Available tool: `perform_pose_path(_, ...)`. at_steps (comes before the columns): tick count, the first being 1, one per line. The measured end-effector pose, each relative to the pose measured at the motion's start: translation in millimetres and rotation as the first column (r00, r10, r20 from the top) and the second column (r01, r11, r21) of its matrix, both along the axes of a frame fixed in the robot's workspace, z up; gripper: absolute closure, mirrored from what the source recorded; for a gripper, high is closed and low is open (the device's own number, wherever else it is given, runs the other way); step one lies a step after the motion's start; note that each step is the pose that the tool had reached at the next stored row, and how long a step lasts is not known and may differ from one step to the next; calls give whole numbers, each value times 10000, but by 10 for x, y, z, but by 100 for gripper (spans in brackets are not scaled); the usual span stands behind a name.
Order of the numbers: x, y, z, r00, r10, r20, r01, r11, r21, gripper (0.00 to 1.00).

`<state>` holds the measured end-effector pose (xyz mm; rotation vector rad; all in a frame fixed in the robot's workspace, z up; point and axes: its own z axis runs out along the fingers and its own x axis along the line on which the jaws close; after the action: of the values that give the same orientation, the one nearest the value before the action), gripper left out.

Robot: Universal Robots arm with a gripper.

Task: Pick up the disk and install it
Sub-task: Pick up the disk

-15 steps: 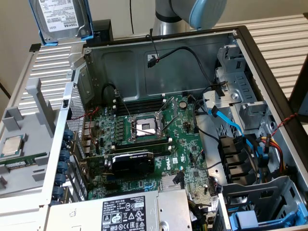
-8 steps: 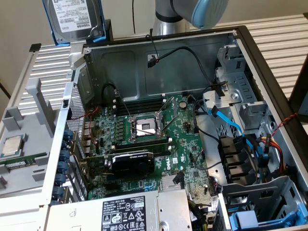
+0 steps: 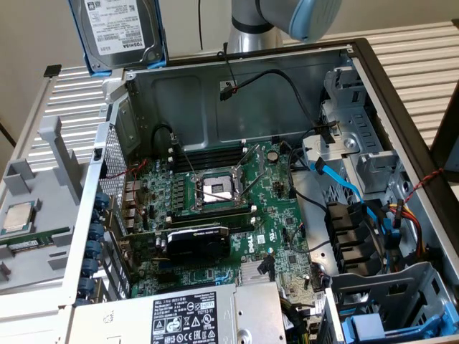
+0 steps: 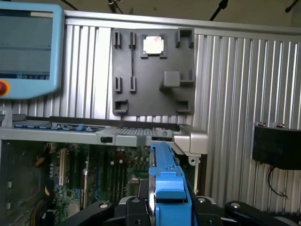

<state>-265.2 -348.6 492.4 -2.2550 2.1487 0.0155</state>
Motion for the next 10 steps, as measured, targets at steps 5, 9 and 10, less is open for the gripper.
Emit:
perform_pose_path(5, 132, -127, 0, 10000, -1, 0, 1, 10000, 19, 63)
perform_pose_path(9, 239, -229, 0, 10000, -1, -1, 1, 10000, 36, 63)
perform_pose_path(10, 265, -254, 0, 10000, 0, -1, 0, 10000, 40, 63)
